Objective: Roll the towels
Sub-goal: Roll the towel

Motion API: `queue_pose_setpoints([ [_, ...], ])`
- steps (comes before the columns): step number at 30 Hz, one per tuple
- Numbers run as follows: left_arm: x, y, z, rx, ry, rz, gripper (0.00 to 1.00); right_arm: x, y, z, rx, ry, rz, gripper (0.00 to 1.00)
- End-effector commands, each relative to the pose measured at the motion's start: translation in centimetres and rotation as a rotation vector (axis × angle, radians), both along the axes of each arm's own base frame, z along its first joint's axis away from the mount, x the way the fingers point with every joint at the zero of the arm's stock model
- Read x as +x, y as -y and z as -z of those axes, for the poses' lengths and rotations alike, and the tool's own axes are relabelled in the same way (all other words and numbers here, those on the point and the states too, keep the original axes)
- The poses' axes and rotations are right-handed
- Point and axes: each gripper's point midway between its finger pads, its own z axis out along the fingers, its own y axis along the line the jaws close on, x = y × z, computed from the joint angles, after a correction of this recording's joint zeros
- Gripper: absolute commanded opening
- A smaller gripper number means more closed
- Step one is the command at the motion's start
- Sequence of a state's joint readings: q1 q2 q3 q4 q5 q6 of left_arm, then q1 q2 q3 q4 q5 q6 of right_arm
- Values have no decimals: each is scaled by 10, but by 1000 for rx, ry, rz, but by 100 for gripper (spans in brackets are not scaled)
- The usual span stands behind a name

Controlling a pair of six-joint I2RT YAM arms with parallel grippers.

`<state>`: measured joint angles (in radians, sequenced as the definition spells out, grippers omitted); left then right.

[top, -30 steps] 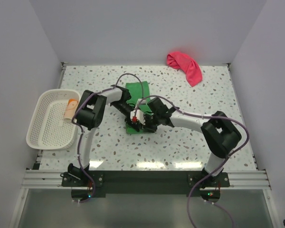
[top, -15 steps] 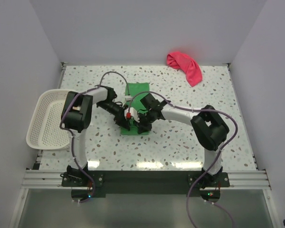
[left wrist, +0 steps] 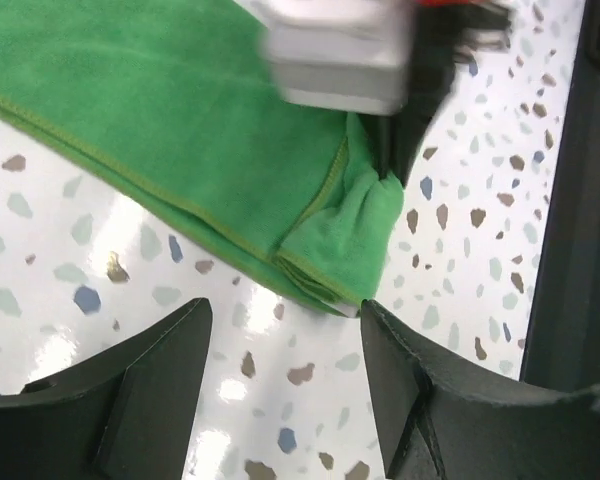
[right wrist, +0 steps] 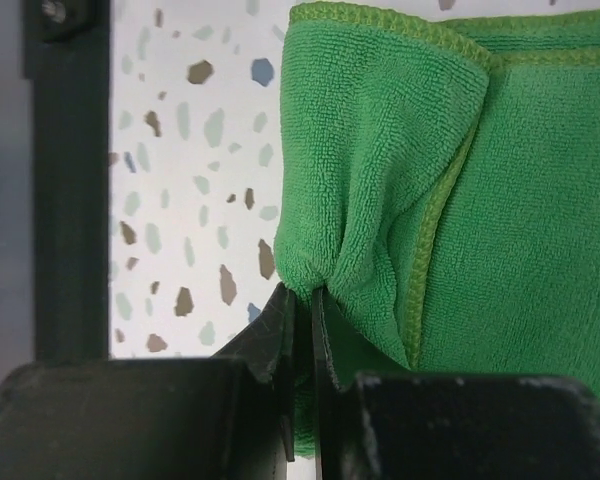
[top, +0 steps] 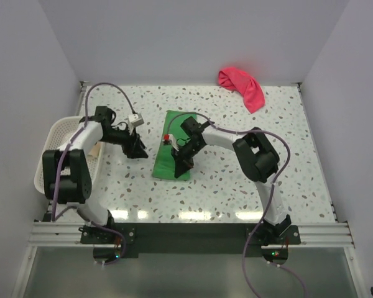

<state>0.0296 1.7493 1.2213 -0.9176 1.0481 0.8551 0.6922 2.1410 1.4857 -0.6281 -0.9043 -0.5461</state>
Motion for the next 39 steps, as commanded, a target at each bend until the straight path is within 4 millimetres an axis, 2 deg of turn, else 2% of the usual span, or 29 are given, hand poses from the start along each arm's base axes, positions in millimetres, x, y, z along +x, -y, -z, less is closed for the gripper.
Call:
queue_pose_setpoints([
  [1, -1, -10, -10, 103, 267, -13, 66, -24, -3, -6, 13, -258, -35, 0],
  [2, -3, -17, -5, 164, 300, -26, 65, -29, 0, 1, -6, -326, -29, 0],
  [3, -17, -19, 0, 204, 341, 3, 65, -27, -3, -1, 18, -364, -19, 0],
  [4, -27, -12, 1, 207, 367, 56, 64, -27, -1, -1, 10, -377, -7, 0],
  [6, -42, -10, 12, 264, 420, 116, 63, -27, 1, 1, 12, -428, 33, 0],
  [8, -48, 1, 18, 321, 519, 186, 63, -22, -1, 3, 29, -432, 57, 0],
  [9, -60, 5, 25, 345, 573, 230, 63, -23, 3, 4, 11, -459, 82, 0],
  [10, -61, 25, 22, 344, 680, 297, 63, -22, 4, 6, 2, -462, 91, 0],
  [11, -62, 28, 25, 386, 733, 316, 63, -21, 6, 10, -23, -462, 101, 0],
  [12, -72, 32, 32, 397, 773, 347, 63, -20, 8, 15, -42, -466, 107, 0],
  [13, -76, 50, 30, 387, 838, 397, 63, -21, 8, 17, -52, -470, 107, 0],
  [14, -78, 51, 39, 414, 838, 409, 63, -22, 10, 19, -71, -484, 110, 0],
  [15, -80, 59, 39, 406, 856, 429, 63, -22, 10, 21, -81, -494, 113, 0],
  [19, -83, 72, 46, 412, 917, 484, 62, -22, 13, 29, -110, -501, 121, 0],
  [21, -87, 71, 55, 433, 931, 505, 61, -23, 13, 32, -117, -501, 116, 0],
  [22, -81, 71, 55, 446, 958, 488, 61, -24, 15, 38, -128, -513, 115, 0],
  [27, -81, 66, 70, 483, 1004, 511, 60, -25, 17, 40, -139, -536, 99, 0],
  [30, -78, 66, 75, 487, 1015, 501, 59, -25, 15, 40, -132, -550, 101, 0],
  [31, -70, 71, 69, 476, 1054, 478, 58, -26, 15, 40, -132, -555, 99, 0],
  [33, -68, 72, 72, 482, 1048, 465, 56, -27, 15, 41, -134, -567, 101, 0],
  [39, -75, 64, 89, 520, 1049, 524, 54, -30, 19, 45, -149, -582, 83, 0],
])
